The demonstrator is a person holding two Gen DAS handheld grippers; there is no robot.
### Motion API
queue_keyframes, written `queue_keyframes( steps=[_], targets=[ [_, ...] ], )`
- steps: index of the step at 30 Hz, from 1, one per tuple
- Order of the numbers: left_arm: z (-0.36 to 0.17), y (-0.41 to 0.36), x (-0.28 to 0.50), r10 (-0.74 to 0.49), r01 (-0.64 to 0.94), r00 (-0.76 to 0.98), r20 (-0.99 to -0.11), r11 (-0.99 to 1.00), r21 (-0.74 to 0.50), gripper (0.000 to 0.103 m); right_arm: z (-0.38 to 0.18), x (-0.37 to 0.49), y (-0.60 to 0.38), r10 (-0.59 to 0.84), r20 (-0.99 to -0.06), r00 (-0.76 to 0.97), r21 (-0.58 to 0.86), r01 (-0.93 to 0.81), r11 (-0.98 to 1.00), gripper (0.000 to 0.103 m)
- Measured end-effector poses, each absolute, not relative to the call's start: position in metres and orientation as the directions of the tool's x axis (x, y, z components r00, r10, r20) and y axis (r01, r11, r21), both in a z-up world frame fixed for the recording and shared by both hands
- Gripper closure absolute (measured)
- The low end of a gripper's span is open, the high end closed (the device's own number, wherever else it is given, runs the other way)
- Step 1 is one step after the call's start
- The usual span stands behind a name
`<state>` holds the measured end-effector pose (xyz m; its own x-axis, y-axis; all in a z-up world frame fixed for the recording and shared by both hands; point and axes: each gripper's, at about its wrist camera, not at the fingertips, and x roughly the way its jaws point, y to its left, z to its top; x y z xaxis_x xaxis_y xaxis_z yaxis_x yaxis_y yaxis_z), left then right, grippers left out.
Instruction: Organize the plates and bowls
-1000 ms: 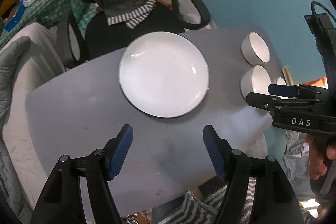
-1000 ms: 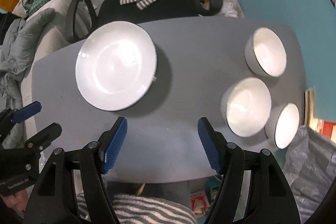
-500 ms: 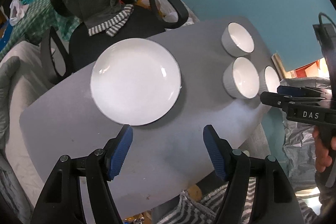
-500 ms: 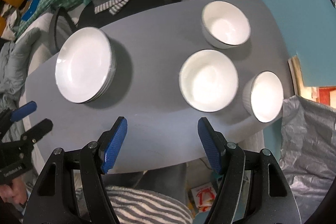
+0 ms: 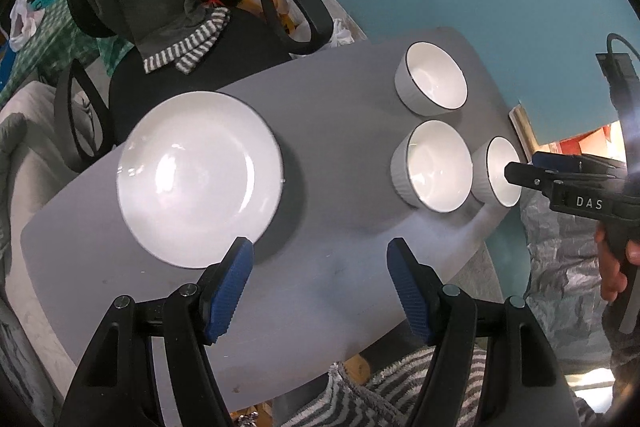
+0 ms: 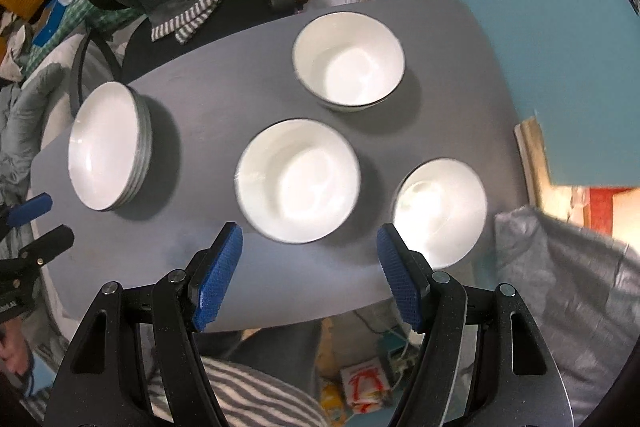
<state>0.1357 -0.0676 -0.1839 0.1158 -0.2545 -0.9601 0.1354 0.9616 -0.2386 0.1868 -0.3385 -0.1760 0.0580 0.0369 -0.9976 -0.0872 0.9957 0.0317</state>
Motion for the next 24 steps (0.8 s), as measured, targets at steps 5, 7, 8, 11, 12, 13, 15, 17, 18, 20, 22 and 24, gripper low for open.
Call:
queue_keyframes(
  steps=[5,7,8,11,12,13,15,17,18,20,22,24],
  targets=[
    [-0.193,-0.099,0.146,-0.228,0.120,0.102,-0.968,0.969,-0.215,0.032,-0.189,0.206,-0.364,0.043,-0.998,0.056,0.036,-0.131,0.991,0.034],
    [-0.200,-0.113,0.151,-0.222,0.111,0.093,-0.971,0.971,-0.211,0.032,-0.196,0.213,-0.371,0.046,-0.997,0.058,0.036,-0.162,0.986,0.034],
    [-0.205,-0.119,0.154,-0.220,0.107,0.087,-0.972,0.972,-0.210,0.032,-0.199,0.216,-0.373,0.048,-0.997,0.060,0.037,-0.181,0.983,0.034],
    [-0.218,-0.137,0.158,-0.216,0.090,0.063,-0.974,0.974,-0.210,0.032,-0.212,0.224,-0.376,0.047,-0.998,0.048,0.035,-0.232,0.972,0.034],
    [-0.223,-0.143,0.160,-0.221,0.084,0.057,-0.974,0.973,-0.215,0.032,-0.216,0.226,-0.375,0.050,-0.998,0.042,0.038,-0.246,0.969,0.034],
    [-0.225,-0.147,0.161,-0.221,0.079,0.053,-0.974,0.973,-0.216,0.032,-0.221,0.228,-0.375,0.053,-0.998,0.036,0.042,-0.261,0.964,0.034],
    [-0.233,-0.155,0.163,-0.220,0.066,0.045,-0.975,0.974,-0.217,0.032,-0.230,0.232,-0.374,0.060,-0.998,0.021,0.052,-0.286,0.957,0.034],
    [-0.241,-0.160,0.166,-0.220,0.045,0.033,-0.975,0.975,-0.219,0.032,-0.237,0.234,-0.372,0.070,-0.998,0.007,0.064,-0.308,0.949,0.034],
    [-0.245,-0.163,0.167,-0.227,0.028,0.028,-0.973,0.974,-0.226,0.032,-0.240,0.235,-0.371,0.074,-0.997,0.000,0.070,-0.320,0.945,0.034],
    [-0.252,-0.166,0.169,-0.237,0.004,0.016,-0.971,0.971,-0.237,0.032,-0.248,0.237,-0.370,0.074,-0.997,-0.016,0.075,-0.337,0.938,0.034],
    [-0.258,-0.168,0.172,-0.246,-0.021,0.007,-0.969,0.969,-0.246,0.032,-0.252,0.240,-0.370,0.082,-0.996,-0.029,0.087,-0.343,0.935,0.034],
    [-0.263,-0.171,0.176,-0.242,-0.039,0.005,-0.970,0.969,-0.242,0.032,-0.258,0.242,-0.371,0.093,-0.995,-0.043,0.102,-0.347,0.932,0.034]
  ],
)
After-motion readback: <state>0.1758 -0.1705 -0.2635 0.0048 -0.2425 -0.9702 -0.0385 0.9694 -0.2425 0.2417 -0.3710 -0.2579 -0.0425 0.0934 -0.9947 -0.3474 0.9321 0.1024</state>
